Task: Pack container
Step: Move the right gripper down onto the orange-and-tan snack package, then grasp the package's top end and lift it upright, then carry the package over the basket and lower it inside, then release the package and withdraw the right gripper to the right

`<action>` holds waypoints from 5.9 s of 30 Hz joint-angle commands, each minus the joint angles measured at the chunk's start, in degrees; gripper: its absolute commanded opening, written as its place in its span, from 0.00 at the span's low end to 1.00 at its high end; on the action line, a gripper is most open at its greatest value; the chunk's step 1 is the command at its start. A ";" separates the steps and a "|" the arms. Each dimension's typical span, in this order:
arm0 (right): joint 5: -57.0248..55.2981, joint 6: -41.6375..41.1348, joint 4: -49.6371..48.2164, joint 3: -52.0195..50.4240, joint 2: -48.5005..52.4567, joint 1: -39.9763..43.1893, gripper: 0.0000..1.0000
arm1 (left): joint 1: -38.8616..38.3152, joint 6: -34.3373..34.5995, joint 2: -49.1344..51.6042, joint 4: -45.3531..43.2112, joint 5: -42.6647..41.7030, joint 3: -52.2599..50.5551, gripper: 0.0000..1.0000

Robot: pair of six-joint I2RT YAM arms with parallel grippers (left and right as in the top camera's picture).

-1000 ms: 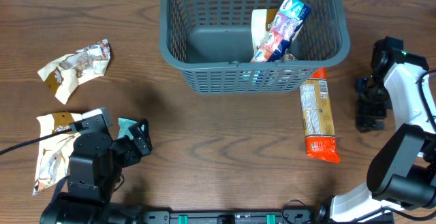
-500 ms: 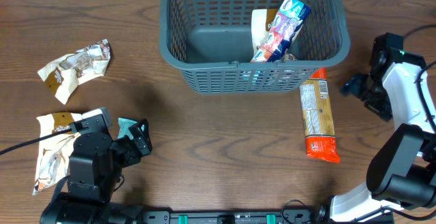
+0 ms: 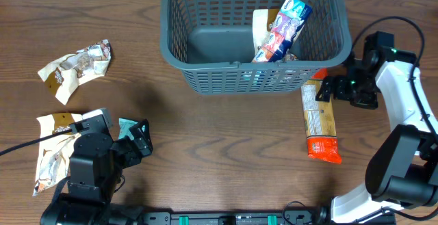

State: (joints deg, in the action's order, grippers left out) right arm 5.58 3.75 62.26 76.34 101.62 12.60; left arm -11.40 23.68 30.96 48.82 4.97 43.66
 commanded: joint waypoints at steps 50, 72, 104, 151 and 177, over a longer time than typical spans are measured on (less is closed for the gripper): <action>-5.81 -9.73 -19.37 -21.77 -0.37 -1.75 0.01 | 0.13 -0.94 -0.24 0.00 1.09 1.31 0.99; -14.14 -21.79 -8.17 -7.23 -14.23 13.81 0.01 | 0.13 -0.94 -0.24 0.00 1.09 1.31 0.99; 20.50 -21.46 -31.54 24.15 -22.38 -14.86 0.01 | 0.13 -0.94 -0.24 0.02 1.09 1.31 0.99; -0.66 -17.79 -11.26 21.99 -2.21 -21.22 0.46 | 0.13 -0.94 -0.24 0.00 1.09 1.31 0.99; 3.63 -17.84 -4.42 61.88 -2.08 -9.94 0.99 | 0.13 -0.92 -0.24 -0.02 1.03 1.31 0.99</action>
State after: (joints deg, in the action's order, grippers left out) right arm 9.43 -14.39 54.22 128.66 100.86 -1.85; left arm -11.40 23.68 30.96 48.77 4.97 43.70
